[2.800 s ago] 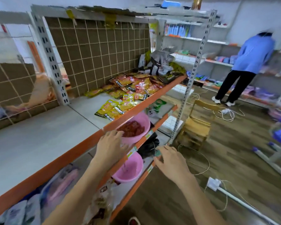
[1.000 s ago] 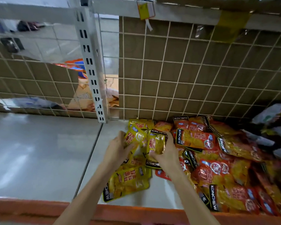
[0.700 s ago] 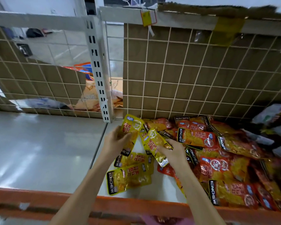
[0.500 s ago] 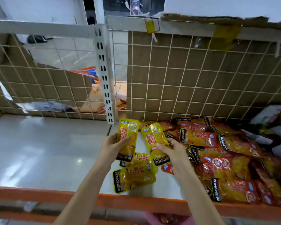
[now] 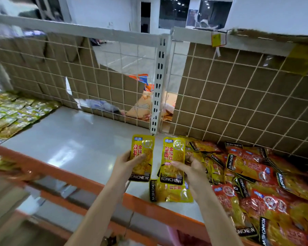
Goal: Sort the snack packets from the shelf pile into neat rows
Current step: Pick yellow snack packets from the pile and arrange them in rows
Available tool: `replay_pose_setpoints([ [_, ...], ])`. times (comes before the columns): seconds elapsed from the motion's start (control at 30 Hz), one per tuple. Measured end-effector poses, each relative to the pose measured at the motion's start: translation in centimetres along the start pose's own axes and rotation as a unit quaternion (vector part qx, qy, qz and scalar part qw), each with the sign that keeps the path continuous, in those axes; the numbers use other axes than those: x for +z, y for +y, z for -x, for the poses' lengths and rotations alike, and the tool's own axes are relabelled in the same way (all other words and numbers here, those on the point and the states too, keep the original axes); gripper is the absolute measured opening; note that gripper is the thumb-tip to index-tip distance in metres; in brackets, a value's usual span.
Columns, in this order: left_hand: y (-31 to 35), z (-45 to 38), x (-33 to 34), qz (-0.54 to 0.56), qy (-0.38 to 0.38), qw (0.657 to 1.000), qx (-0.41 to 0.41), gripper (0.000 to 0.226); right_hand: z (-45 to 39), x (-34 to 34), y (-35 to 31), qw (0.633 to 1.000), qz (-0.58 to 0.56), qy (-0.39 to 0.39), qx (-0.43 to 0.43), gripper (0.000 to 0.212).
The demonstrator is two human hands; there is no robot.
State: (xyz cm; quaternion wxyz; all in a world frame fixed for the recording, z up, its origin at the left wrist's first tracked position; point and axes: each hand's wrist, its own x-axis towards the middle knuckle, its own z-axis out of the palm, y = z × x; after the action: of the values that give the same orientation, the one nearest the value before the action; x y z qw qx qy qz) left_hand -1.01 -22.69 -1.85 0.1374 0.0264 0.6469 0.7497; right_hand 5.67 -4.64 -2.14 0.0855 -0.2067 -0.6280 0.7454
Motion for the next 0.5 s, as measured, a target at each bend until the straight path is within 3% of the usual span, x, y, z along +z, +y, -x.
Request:
replay_pose_setpoints([
  [0.23, -0.1, 1.5, -4.1, 0.012, 0.146, 0.989, 0.020, 0.008, -1.9, 4.0, -0.1, 0.993, 0.019, -0.119, 0.007, 0.017],
  [0.5, -2.0, 9.0, -10.3, 0.045, 0.338, 0.940, 0.017, 0.007, -1.3, 12.7, 3.0, 0.950, 0.034, -0.304, 0.068, 0.010],
])
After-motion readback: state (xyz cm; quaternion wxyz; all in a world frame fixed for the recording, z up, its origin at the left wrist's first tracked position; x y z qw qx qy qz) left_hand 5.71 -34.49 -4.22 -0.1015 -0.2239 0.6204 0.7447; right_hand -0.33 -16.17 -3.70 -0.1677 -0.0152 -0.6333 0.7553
